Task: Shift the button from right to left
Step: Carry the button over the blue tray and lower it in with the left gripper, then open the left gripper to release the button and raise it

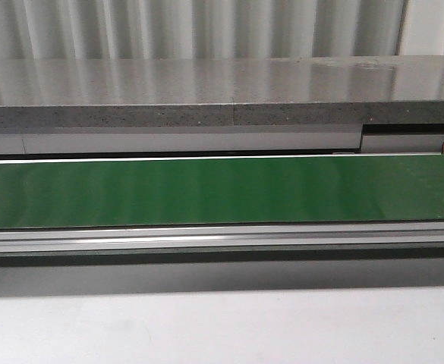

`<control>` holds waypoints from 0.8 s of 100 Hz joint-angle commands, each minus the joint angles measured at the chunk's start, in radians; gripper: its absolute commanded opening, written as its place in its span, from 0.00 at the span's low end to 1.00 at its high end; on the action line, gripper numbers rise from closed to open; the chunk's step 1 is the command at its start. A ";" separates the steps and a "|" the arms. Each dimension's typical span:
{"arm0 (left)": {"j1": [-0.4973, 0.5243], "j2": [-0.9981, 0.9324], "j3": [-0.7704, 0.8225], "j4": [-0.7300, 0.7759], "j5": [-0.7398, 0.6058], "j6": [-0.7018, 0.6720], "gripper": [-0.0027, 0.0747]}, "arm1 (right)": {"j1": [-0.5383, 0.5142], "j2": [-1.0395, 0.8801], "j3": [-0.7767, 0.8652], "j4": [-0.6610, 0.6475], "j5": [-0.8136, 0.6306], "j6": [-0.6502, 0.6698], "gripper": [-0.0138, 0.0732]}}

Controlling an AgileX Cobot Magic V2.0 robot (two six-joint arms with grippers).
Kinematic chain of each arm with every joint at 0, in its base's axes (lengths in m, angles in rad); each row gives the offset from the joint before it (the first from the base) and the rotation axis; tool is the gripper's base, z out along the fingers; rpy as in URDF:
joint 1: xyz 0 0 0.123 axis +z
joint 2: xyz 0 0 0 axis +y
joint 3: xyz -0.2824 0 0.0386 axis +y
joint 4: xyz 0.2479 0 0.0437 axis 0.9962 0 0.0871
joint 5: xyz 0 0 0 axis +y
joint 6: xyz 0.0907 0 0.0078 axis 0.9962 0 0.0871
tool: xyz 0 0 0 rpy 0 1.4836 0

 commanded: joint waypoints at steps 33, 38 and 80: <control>0.001 -0.046 -0.029 -0.005 -0.034 0.000 0.71 | 0.000 0.001 -0.025 0.008 -0.074 -0.009 0.08; 0.001 -0.046 -0.029 -0.003 -0.032 0.000 0.71 | 0.000 0.001 -0.025 0.008 -0.074 -0.009 0.08; 0.003 -0.148 -0.035 0.025 -0.039 0.000 0.71 | 0.000 0.001 -0.025 0.008 -0.074 -0.009 0.08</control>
